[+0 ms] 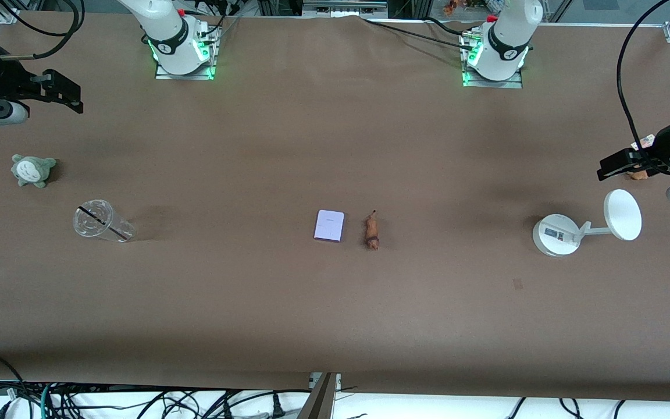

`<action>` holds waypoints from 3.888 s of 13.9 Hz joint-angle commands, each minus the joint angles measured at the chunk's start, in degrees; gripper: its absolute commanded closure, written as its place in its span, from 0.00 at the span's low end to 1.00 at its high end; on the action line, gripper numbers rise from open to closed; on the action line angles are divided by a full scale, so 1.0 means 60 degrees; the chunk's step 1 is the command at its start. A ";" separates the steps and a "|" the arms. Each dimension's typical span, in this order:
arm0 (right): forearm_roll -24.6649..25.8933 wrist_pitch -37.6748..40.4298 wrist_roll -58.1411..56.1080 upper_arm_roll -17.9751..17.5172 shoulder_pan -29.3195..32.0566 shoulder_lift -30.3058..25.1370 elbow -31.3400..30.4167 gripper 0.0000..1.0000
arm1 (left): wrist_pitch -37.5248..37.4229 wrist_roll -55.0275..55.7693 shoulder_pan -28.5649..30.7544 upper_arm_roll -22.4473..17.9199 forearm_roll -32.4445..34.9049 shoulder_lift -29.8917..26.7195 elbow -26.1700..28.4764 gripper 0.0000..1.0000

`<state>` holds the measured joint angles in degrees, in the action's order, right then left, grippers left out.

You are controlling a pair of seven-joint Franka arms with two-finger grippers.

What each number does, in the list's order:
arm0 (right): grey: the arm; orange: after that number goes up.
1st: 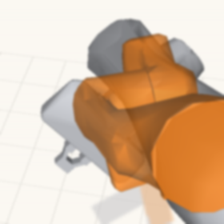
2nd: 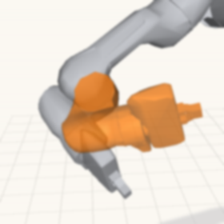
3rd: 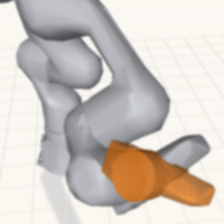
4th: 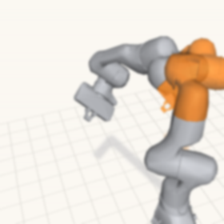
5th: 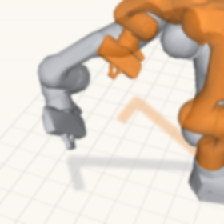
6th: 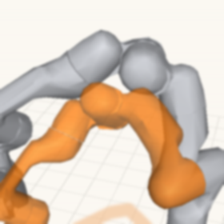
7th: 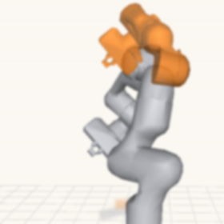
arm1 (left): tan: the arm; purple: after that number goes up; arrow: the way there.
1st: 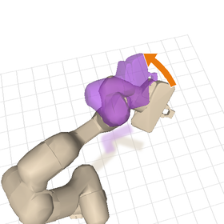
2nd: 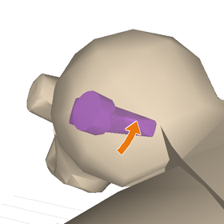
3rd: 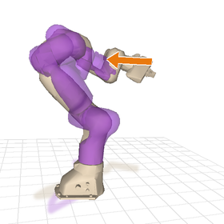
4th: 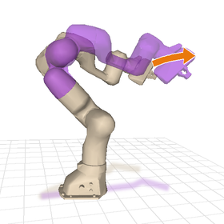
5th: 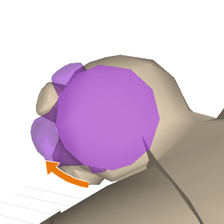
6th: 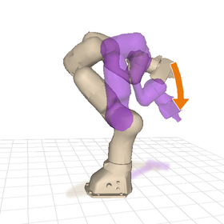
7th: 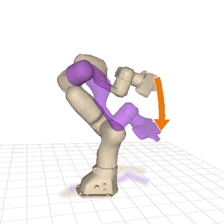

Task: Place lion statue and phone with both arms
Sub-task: 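Reach the left gripper toward the lion statue while the right gripper moves out, then grasp the lion statue with the left gripper while the right gripper approaches the phone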

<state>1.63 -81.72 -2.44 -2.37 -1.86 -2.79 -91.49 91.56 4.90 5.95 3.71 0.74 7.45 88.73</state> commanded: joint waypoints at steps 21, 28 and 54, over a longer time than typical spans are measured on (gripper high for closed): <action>-0.0418 -0.0135 -0.0047 -0.0059 0.0062 0.0802 -0.0015 0.00 | -0.0143 -0.0101 -0.0097 0.0098 -0.0255 0.0619 -0.0595 0.00; -0.0418 -0.0865 0.0157 -0.0103 -0.1005 0.1475 -0.0030 0.00 | 0.1377 0.2768 -0.2175 0.0304 -0.0724 0.2272 -0.0697 0.00; -0.1004 -0.1849 0.3819 -0.0030 -0.2853 0.2385 0.1215 0.00 | 0.7064 0.7913 -0.6162 0.0333 0.1986 0.6391 -0.0624 0.03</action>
<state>-4.22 -93.92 19.63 -2.48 -18.87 10.90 -85.69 134.03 51.06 -30.42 6.11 11.16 45.08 86.71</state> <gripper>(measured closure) 0.000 0.018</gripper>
